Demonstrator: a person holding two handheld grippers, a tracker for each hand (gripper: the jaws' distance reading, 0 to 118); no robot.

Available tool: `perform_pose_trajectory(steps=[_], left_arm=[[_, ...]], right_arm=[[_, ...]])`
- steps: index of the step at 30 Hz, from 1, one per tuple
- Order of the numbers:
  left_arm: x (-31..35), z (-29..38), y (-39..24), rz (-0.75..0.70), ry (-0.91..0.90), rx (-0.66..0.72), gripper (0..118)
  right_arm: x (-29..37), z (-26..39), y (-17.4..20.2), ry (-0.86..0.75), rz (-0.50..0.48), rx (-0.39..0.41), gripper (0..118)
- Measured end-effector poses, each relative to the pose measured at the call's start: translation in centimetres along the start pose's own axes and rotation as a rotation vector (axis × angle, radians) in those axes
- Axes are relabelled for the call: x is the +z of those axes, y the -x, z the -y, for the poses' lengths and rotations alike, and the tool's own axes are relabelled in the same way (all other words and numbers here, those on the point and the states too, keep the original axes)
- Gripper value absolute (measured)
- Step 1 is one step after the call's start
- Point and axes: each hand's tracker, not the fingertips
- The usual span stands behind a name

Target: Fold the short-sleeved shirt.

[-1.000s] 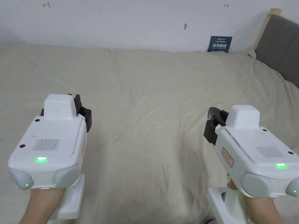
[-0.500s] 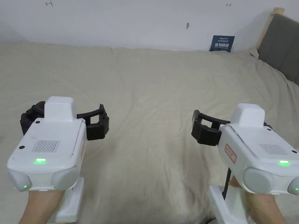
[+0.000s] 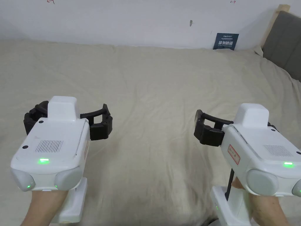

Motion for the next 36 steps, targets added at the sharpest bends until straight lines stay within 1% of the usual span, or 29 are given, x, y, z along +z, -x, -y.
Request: perform_pose_trajectory(steps=[36], left_arm=[[0.11, 0.23, -0.24, -0.010, 0.006, 0.006, 118]], right_arm=[[0.25, -0.21, 0.10, -0.014, -0.012, 0.001, 118]])
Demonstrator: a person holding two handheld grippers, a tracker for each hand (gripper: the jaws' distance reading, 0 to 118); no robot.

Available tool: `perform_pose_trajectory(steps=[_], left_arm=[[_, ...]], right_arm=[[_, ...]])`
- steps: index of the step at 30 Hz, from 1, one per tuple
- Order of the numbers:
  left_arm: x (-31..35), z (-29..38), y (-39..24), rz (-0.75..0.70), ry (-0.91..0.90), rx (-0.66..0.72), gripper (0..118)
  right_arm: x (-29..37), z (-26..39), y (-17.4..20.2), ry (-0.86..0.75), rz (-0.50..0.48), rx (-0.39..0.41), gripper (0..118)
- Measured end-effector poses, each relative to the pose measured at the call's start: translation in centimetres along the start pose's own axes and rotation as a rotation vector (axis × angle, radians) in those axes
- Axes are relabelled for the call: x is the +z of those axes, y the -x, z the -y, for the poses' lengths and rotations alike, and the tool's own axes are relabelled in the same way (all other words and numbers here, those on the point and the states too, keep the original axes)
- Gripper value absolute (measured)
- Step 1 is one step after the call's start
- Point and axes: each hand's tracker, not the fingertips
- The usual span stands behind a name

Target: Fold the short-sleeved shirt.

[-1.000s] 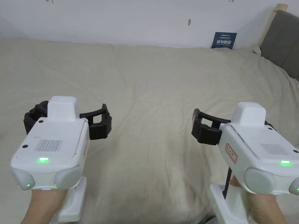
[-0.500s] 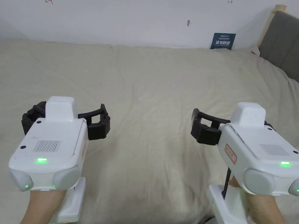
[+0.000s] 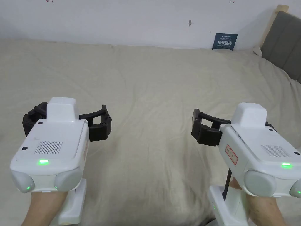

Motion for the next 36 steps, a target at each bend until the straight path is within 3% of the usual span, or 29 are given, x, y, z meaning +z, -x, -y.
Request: perform_pose_trajectory(steps=[36], left_arm=[[-0.16, 0.11, -0.26, 0.009, 0.005, -0.007, 118]], right_arm=[[-0.06, 0.26, 0.46, 0.005, -0.009, 0.005, 118]])
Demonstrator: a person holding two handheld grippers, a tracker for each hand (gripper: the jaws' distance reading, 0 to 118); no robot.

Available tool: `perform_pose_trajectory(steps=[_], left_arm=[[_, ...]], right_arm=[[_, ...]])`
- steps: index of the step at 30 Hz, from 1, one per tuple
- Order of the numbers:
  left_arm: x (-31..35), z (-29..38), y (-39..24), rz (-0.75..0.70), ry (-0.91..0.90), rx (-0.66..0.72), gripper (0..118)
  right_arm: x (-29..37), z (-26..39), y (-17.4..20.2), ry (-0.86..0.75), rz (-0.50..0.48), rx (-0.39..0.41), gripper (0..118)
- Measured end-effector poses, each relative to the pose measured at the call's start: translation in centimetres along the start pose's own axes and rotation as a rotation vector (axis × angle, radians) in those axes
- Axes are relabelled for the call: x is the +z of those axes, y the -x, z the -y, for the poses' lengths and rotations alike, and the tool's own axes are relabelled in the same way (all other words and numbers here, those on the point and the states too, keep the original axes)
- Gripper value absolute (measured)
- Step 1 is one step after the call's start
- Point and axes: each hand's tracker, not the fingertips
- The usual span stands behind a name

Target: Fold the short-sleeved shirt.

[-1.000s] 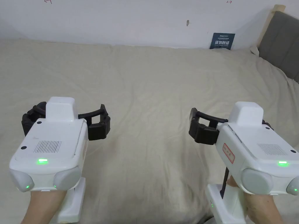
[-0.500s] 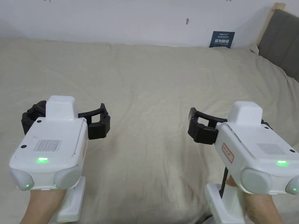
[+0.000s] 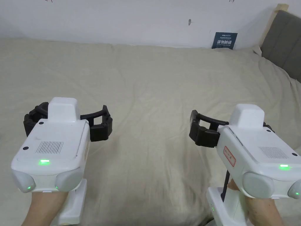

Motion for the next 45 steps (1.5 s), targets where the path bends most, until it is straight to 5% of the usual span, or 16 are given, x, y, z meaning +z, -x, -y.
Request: perform_pose_trajectory(steps=[2, 6, 9, 16, 26, 31, 33, 39, 45], left_arm=[[0.1, 0.0, 0.0, 0.002, 0.003, 0.005, 118], [0.3, -0.6, 0.2, 0.003, 0.104, 0.106, 118], [0.9, -0.4, 0.5, 0.015, 0.158, 0.173, 118], [2.8, 2.9, -0.5, 0.031, 0.307, 0.147, 118], [3.4, 6.9, -1.5, 0.053, 0.437, 0.101, 118], [2.7, 7.7, -1.5, 0.057, 0.465, 0.099, 118], [2.3, 8.1, -1.4, 0.056, 0.480, 0.105, 118], [-1.1, 8.9, -1.0, 0.048, 0.543, 0.149, 118], [-8.8, 9.4, -0.7, 0.004, 0.583, 0.179, 118]], right_arm=[[0.1, -0.2, 0.0, 0.010, -0.002, -0.012, 118], [0.0, -2.6, -0.7, 0.299, -0.085, -0.233, 118], [0.3, -3.6, -0.8, 0.409, -0.140, -0.306, 118], [1.6, -3.3, 1.8, 0.589, -0.071, -0.171, 118], [1.2, -0.2, 3.6, 0.679, -0.111, -0.137, 118], [0.0, -0.7, 3.1, 0.740, -0.106, -0.282, 118], [-0.6, -0.2, 3.3, 0.718, -0.107, -0.273, 118], [-4.6, 4.0, 4.2, 0.720, -0.028, -0.033, 118], [-12.0, 8.3, 3.6, 0.715, 0.021, -0.037, 118]])
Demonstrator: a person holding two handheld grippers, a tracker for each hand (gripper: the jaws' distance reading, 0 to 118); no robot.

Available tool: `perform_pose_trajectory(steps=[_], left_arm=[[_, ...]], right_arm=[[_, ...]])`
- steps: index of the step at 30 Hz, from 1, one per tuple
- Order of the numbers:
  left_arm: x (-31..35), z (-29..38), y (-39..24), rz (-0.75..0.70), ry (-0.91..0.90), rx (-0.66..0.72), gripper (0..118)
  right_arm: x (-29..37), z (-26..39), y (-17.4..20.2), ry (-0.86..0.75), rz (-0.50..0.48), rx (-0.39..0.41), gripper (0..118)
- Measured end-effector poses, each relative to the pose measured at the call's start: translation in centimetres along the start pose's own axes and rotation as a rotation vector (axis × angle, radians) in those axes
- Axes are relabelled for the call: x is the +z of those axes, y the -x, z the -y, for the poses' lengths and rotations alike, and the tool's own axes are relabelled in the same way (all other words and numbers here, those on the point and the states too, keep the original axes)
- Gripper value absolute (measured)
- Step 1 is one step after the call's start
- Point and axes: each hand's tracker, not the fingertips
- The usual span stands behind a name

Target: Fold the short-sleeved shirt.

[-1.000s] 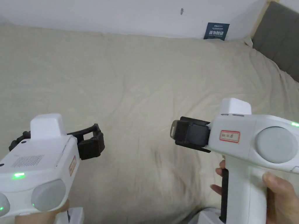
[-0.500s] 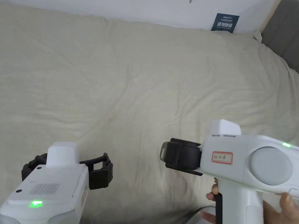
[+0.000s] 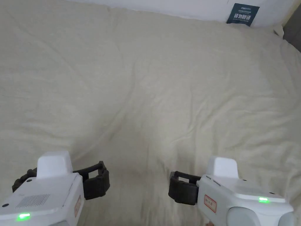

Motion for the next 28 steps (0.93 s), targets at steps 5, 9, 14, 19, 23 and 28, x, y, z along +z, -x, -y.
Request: perform_pose_trajectory(steps=[5, 9, 14, 19, 23, 28], left_arm=[[-7.0, -3.8, -0.1, -0.039, 0.012, 0.024, 118], [-12.8, -6.0, -0.5, -0.071, 0.033, 0.036, 118], [-17.9, -7.0, -0.2, -0.089, 0.083, 0.098, 118], [-19.0, -5.5, -0.9, -0.120, 0.098, 0.070, 118], [-19.6, -5.5, -1.6, -0.159, 0.119, 0.037, 118], [-19.4, -5.5, -1.2, -0.148, 0.120, 0.047, 118]], right_arm=[[-6.4, -4.3, -0.4, -0.044, 0.056, -0.034, 118], [-11.0, -7.3, 0.2, -0.152, 0.079, 0.024, 118], [-16.4, -9.8, 1.1, -0.118, 0.058, 0.030, 118], [-20.4, -8.2, 1.8, -0.023, 0.040, -0.021, 118], [-20.0, -8.5, 1.7, -0.050, 0.055, -0.011, 118], [-19.8, -8.6, 1.7, -0.050, 0.051, -0.013, 118]])
